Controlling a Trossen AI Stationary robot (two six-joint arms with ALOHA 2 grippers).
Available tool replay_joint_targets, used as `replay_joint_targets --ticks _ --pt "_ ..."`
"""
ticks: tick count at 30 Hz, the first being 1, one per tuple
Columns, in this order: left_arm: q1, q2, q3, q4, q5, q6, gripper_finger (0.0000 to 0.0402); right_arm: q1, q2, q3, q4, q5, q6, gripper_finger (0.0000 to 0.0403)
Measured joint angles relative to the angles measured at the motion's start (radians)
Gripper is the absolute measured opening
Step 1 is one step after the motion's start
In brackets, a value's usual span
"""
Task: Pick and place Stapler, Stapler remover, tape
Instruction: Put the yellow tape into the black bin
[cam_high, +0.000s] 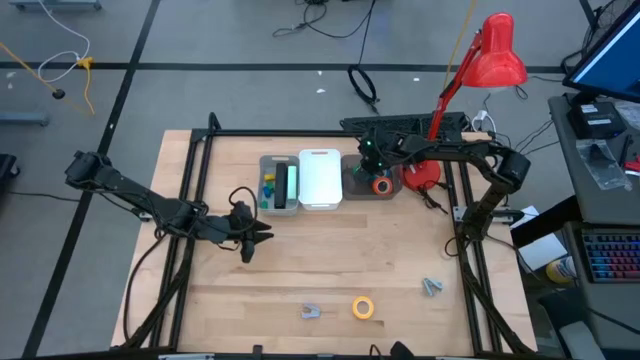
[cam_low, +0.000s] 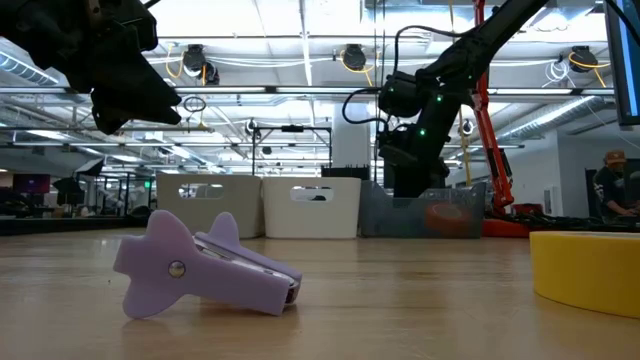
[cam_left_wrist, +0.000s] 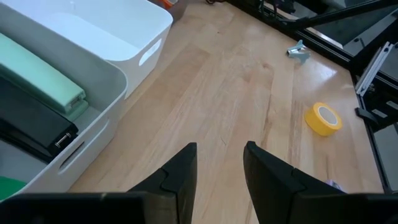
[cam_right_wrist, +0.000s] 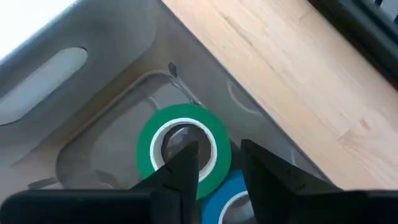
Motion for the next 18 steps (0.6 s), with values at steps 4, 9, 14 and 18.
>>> replay_joint_targets --ticks 4,9,14,18 --pt "0.0 0.0 0.0 0.0 0.0 0.0 0.0131 0.003 -0.044 0.0 0.018 0.0 -0.03 0.0119" --pt "0.0 0.0 0.0 0.0 0.0 0.003 0.0131 0.031 -0.168 -0.001 0.018 -0.069 -0.054 0.0118" --pt "0.0 0.0 0.0 0.0 0.0 0.005 0.0131 0.129 -0.323 -0.017 0.008 -0.398 -0.07 0.0111" --pt "0.0 0.0 0.0 -0.002 -0.001 0.042 0.0131 0.282 -0.427 -0.047 0.012 -0.451 -0.015 0.0103"
